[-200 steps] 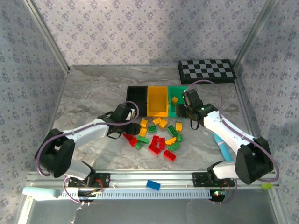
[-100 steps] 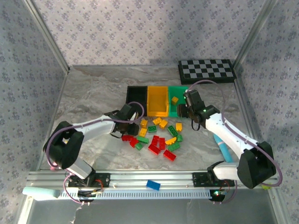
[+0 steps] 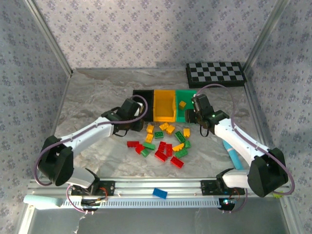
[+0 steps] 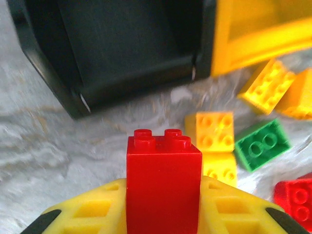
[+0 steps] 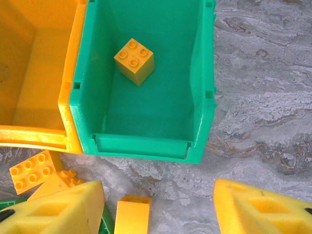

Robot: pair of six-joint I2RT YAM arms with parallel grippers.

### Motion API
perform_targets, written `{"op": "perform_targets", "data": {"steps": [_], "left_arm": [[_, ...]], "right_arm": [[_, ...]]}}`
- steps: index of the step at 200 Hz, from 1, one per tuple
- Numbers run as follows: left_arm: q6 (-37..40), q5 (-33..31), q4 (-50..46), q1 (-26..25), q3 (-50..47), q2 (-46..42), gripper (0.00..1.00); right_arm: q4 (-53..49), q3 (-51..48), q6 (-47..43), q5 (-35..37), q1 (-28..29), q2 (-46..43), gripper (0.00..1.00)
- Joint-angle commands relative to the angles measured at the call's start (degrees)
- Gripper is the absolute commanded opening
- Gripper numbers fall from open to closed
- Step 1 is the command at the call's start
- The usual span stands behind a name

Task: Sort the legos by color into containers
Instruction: Place the lego in the container, then pick up the lego from the center of the table.

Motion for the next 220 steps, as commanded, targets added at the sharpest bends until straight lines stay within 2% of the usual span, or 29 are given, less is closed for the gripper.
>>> {"op": "perform_targets", "data": {"steps": [1,55,73,95,125,220], "left_arm": [[3.2,-1.5,-1.1,2.2,4.9,0.4,0.24],[5.8,-1.6,1.9,6.7,12.8,9.5,0.26],[5.4,0.2,4.1,8.3,13.8,12.0,0.40],[4.5,2.1,3.5,9.1,16.0,14.9,0.52],[3.5,3.8,4.7,8.9,14.2,14.2,0.71],[-1.1,4.9,12.4,7.2,-1.2,-0.3,0.73]], "right_arm": [[0.5,-0.8,0.3,-0.2,-0.1,-1.1,0.62],[-0.3,-0.9,-1.9,-3.8,0.7,0.1,0.63],[-0.6,-1.6,-2.2,-5.5,1.7,0.1,0.62],[-1.6,-2.8,-1.9,-5.6,2.8,0.2,0.62],[-1.9,-5.7,0.3,-5.3,3.0,0.5,0.61],[2.2,-6.8,4.0,-7.3,4.5,10.3,0.56]]}}
